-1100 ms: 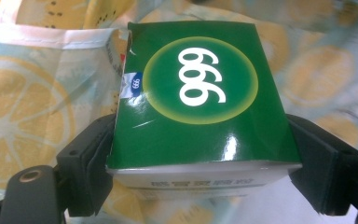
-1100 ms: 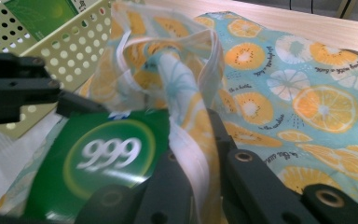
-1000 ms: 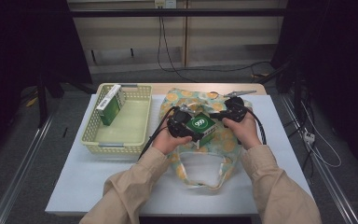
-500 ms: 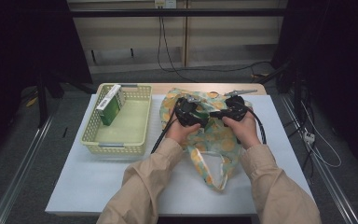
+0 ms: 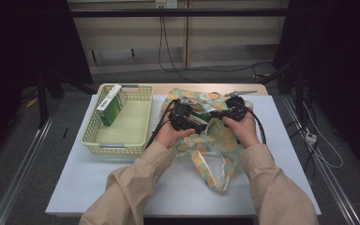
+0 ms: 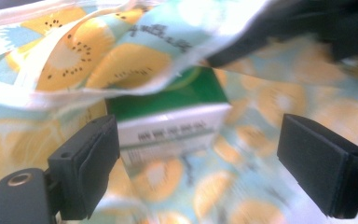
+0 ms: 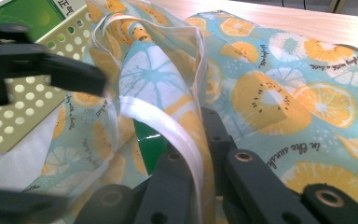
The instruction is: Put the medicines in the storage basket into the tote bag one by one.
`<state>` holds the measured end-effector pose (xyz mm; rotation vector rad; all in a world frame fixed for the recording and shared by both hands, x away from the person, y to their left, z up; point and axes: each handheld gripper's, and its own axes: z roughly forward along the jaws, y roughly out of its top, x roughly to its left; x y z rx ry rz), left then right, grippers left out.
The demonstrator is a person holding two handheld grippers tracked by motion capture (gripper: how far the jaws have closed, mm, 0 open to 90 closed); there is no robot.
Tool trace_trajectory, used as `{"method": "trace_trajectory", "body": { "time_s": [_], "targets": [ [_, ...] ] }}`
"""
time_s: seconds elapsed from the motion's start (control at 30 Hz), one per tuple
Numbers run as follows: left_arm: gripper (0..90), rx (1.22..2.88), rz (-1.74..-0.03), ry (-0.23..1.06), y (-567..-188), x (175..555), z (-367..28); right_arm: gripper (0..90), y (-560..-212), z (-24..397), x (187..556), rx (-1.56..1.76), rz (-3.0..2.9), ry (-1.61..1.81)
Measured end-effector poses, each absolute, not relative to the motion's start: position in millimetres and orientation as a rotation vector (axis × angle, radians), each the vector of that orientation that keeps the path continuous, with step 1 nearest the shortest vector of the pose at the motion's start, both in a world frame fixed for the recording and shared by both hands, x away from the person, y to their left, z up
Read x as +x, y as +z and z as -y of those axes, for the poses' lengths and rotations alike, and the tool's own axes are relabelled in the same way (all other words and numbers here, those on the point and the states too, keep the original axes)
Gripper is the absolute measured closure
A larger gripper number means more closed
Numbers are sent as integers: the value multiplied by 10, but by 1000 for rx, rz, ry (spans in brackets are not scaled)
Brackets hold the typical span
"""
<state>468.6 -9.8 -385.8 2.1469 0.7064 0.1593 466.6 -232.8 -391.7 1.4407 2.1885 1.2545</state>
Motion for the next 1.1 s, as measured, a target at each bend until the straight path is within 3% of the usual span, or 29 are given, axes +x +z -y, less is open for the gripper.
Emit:
{"method": "trace_trajectory", "body": {
  "time_s": [0.27, 0.5, 0.73, 1.1],
  "targets": [
    [117, 2117, -678, 172, -3547, 4603, -440, 900, -3884, 2323, 4639, 1433, -2194, 1248],
    [126, 2165, -771, 293, -3426, 4675, -1014, 900, -3875, 2299, 4619, 1421, -2216, 1240],
    [129, 2162, -870, 370, -3409, 4883, -1555, 900, -3875, 2317, 4631, 1422, -2210, 1248],
    [137, 2131, -1029, 486, -3471, 5192, -2091, 900, -3821, 2357, 4634, 1409, -2213, 1260]
  ]
}}
